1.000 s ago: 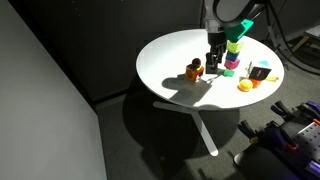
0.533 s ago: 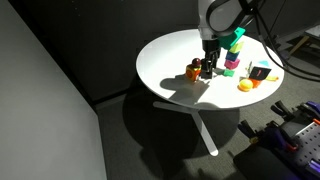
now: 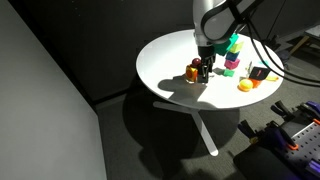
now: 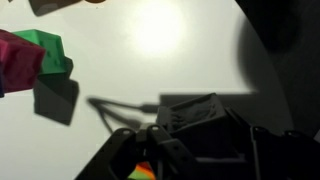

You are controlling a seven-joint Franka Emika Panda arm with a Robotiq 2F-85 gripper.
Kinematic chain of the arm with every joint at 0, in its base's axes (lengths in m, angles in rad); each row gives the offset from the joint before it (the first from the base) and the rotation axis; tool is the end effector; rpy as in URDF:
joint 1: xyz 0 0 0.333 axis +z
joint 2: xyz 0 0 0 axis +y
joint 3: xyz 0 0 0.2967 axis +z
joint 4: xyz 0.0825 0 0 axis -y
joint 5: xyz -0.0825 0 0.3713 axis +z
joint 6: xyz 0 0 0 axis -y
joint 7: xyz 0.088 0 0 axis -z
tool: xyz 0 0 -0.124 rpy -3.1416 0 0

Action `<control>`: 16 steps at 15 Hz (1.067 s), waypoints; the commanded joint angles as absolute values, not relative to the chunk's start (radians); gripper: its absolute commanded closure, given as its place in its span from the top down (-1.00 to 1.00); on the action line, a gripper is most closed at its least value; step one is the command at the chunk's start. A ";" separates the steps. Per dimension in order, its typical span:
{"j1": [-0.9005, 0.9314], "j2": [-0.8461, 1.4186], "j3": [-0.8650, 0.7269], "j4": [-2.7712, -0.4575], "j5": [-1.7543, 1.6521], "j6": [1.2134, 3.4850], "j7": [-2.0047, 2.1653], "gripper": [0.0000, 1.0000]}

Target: Pick up the gray block and put it on the table

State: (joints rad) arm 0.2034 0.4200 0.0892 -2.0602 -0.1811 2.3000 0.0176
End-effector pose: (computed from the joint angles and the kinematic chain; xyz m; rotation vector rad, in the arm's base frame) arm 0.5324 0.1549 0.1912 2.9577 0.6046 -0.2429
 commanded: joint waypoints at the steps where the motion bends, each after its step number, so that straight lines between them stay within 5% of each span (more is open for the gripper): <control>1: 0.225 0.459 0.079 -2.022 -0.225 2.310 0.064 -0.33; 14: 0.266 0.526 0.057 -2.006 -0.267 2.376 0.146 -0.33; 15: 0.266 0.528 0.056 -2.005 -0.266 2.376 0.148 -0.15; 16: 0.265 0.530 0.056 -2.004 -0.264 2.374 0.148 0.58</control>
State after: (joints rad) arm 0.2501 0.5172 0.0710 -2.0262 -0.2466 2.3721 0.1165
